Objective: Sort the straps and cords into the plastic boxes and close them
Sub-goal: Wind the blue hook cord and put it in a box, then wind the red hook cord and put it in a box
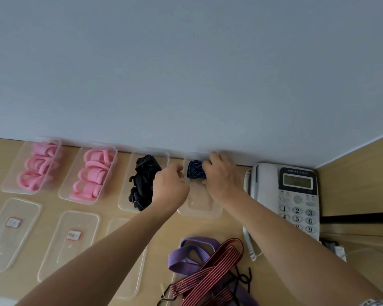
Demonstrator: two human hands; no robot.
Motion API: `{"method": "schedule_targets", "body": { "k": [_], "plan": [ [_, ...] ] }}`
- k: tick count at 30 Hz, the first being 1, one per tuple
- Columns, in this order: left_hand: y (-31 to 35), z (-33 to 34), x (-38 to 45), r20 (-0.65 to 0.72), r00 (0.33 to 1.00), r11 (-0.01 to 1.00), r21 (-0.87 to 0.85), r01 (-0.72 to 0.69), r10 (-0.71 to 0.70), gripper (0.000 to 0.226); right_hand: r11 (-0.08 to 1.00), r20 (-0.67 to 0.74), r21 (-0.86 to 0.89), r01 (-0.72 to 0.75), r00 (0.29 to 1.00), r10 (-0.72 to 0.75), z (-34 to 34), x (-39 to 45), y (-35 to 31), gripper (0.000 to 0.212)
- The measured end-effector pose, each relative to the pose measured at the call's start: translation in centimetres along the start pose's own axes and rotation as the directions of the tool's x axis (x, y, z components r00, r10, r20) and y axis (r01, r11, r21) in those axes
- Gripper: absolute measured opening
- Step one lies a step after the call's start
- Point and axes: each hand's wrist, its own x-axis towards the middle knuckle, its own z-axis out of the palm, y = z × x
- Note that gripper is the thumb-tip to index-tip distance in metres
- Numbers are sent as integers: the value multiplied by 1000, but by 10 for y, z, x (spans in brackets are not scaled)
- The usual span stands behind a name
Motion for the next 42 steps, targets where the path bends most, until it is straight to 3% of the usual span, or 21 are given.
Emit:
{"method": "schedule_targets", "body": {
  "k": [8,14,17,20,23,25,27,32,38,42],
  "plan": [
    [-2,0,-1,-21,1000,1000,-12,-8,8,49,989,-34,-17,148,988,-149,8,-13,5,13],
    [-6,0,1,-23,999,999,20,-49,50,46,993,-172,65,101,981,-88,8,-17,2,24],
    [-9,1,1,-19,996,995,60,-85,86,41,1000,-130,26,7,992,-3,12,-18,0,16],
    [-12,1,-4,-7,993,992,59,-115,116,43,1000,-84,24,12,996,-9,17,-20,4,9],
    [-17,-3,-16,-33,990,991,-3,-135,134,46,985,-77,161,54,996,-42,14,-29,11,30],
    [-23,-5,-28,-81,982,985,-31,-171,168,39,966,-164,253,52,986,-10,8,-47,12,35],
    [-32,-7,-43,-127,968,974,-47,-224,216,32,950,-264,309,40,964,45,7,-73,11,30],
    [-61,-3,-89,-92,933,933,-61,-354,348,24,920,-310,387,61,948,67,11,-146,1,19],
    [-95,10,-143,4,867,866,-37,-498,499,19,840,-315,512,-179,870,378,19,-221,-23,10],
    [-112,15,-171,137,857,868,-41,-496,496,28,813,-178,463,-352,862,474,30,-260,-39,14]
  ]
}}
